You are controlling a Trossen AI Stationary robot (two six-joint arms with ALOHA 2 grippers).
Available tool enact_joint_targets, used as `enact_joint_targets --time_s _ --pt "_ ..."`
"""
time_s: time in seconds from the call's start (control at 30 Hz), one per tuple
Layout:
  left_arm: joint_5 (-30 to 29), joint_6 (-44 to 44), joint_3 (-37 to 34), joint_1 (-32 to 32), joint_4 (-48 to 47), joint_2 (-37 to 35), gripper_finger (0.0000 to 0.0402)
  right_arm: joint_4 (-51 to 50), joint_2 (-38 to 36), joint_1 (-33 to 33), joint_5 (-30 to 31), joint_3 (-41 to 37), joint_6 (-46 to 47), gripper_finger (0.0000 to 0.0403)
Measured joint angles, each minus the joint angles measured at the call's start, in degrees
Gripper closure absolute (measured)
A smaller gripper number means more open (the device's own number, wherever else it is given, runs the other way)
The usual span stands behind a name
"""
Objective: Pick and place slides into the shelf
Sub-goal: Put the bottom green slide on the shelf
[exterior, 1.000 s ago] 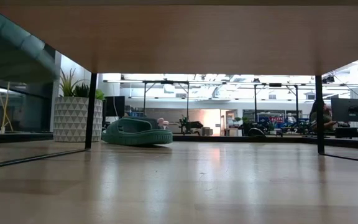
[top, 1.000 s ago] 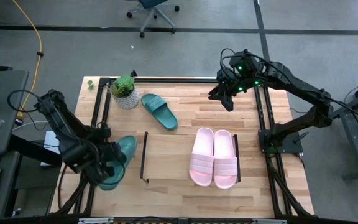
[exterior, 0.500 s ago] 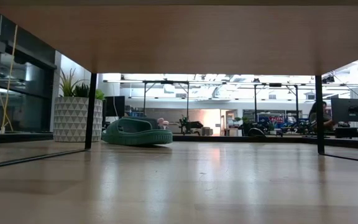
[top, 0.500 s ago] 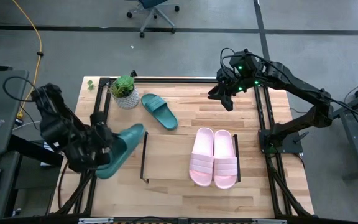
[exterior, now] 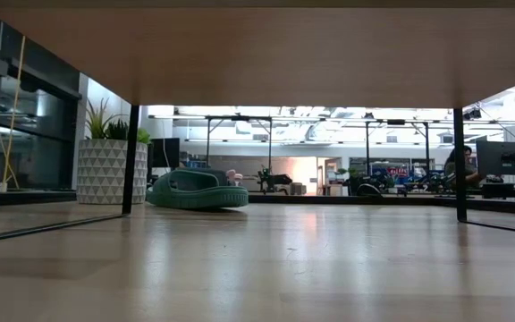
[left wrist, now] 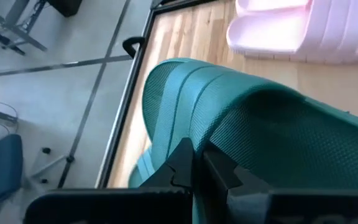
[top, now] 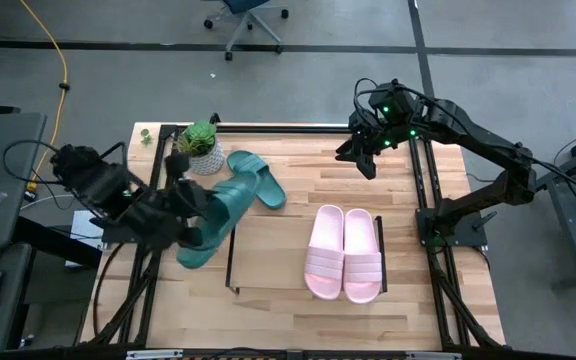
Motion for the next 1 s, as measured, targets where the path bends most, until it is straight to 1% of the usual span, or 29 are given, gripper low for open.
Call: enact_joint_targets --time_s 0.17,0.3,0.43,0.57,0.73,0.87,1.0 --pt "1.0 5.6 10.4 3.0 0.0 9.2 0.0401 -2.0 0.0 0.0 -0.2 0.0 -0.2 0.0316" --pt "1.3 7.7 14.7 4.4 0.0 16.0 0.0401 -4.9 0.0 0.0 -1.0 0.0 -1.6 0.0316" --pt "1.5 7.0 15.7 6.0 0.0 20.9 0.0401 -6.6 -0.1 0.0 -4.7 0.0 -2.9 0.0316" --pt "4.2 4.3 15.7 7.8 0.0 24.3 0.0401 -7.4 -0.3 0.0 -8.1 0.0 -4.1 0.0316" --pt "5.3 1.9 15.7 8.5 1.1 27.5 0.0401 -7.4 -0.5 0.5 -8.8 0.0 -6.4 0.0316" --pt "6.2 -1.6 15.7 8.3 1.4 29.0 0.0401 -7.4 -0.5 0.5 -10.6 0.0 -7.7 0.0316" --pt "7.5 -5.2 15.7 8.3 -0.1 30.6 0.0401 -7.4 -0.5 0.5 -10.6 0.0 -8.9 0.0316"
